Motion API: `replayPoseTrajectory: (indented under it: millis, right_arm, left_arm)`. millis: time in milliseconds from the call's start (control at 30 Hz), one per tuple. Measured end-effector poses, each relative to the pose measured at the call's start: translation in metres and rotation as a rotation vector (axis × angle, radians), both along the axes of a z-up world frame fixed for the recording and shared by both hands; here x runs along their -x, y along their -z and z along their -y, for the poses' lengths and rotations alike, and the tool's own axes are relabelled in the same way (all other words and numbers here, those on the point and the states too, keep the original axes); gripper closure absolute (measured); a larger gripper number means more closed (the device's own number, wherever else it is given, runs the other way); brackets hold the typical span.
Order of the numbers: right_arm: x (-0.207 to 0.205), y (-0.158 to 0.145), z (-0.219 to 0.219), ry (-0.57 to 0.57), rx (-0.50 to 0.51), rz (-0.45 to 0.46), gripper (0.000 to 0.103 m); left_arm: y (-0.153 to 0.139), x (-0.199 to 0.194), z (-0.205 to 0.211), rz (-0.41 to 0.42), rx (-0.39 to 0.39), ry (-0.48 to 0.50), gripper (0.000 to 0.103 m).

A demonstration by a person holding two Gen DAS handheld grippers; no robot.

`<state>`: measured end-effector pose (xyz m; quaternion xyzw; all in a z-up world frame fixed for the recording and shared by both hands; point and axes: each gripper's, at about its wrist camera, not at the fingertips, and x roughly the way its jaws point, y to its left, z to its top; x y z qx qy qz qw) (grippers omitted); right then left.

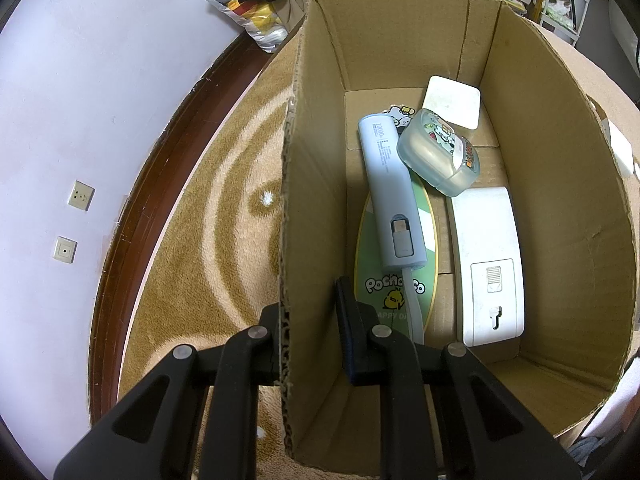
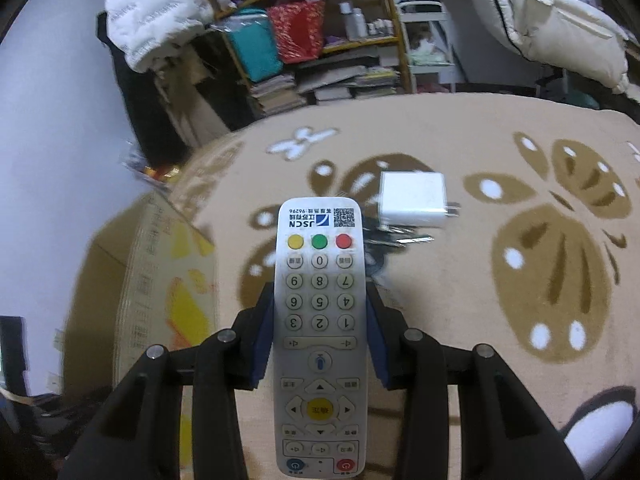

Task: Organize rigid objects
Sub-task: 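Reach the right gripper to the white TV remote and grasp it, then lower the white TV remote into the box and open the right gripper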

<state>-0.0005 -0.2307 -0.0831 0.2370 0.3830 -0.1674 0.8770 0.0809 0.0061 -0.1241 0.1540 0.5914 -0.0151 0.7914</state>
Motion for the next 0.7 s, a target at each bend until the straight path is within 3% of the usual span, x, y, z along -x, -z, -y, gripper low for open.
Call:
replayPoseTrajectory:
  millis: [133,700]
  right_arm:
    - [-0.003,-0.019,-0.015,-0.055,0.044,0.047,0.060]
    - [-0.007,-0.074,-0.067,-0.197,0.045,0.182,0.060]
  left_arm:
    - [0.000,0.001,0.001,0.000,0.000,0.000,0.085]
    - [0.002,0.001,0.002,-0.003,0.002,0.001,0.085]
